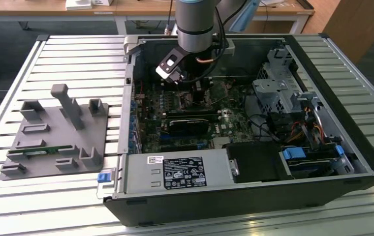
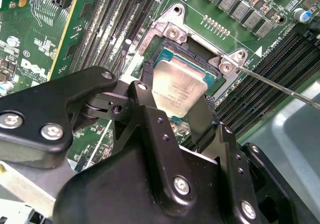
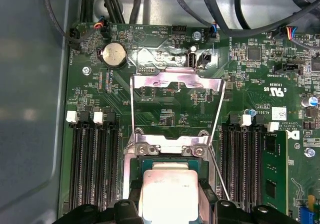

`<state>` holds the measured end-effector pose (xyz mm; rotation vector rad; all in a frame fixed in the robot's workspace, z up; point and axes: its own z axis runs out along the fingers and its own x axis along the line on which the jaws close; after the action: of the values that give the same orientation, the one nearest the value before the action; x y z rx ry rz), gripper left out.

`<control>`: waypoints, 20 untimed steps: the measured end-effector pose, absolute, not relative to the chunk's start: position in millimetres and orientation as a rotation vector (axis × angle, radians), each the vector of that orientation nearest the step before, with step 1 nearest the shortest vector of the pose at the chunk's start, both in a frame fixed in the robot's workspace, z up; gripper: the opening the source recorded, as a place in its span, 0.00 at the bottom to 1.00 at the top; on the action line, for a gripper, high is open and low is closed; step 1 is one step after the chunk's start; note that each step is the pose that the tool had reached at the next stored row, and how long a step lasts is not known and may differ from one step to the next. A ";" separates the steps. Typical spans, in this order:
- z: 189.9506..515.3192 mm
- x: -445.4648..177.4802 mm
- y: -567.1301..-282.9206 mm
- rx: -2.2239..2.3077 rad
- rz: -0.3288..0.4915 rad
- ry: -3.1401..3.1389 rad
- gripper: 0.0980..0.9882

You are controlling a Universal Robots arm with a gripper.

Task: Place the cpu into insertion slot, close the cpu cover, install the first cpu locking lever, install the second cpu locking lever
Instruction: 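Place the cpu into insertion slot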

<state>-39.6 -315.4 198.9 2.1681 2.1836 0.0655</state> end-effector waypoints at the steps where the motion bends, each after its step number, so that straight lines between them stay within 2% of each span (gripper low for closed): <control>1: 198.8 -39.9 -315.4 2.168 0.066 2.183 0.48; 17: 196.3 -40.3 -315.4 2.168 0.065 2.184 0.48; 19: 196.3 -40.3 -315.4 2.168 0.065 2.184 0.49; 20: 196.3 -40.3 -315.4 2.168 0.065 2.184 0.56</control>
<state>-40.3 -315.4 196.3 2.1681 2.1836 0.0654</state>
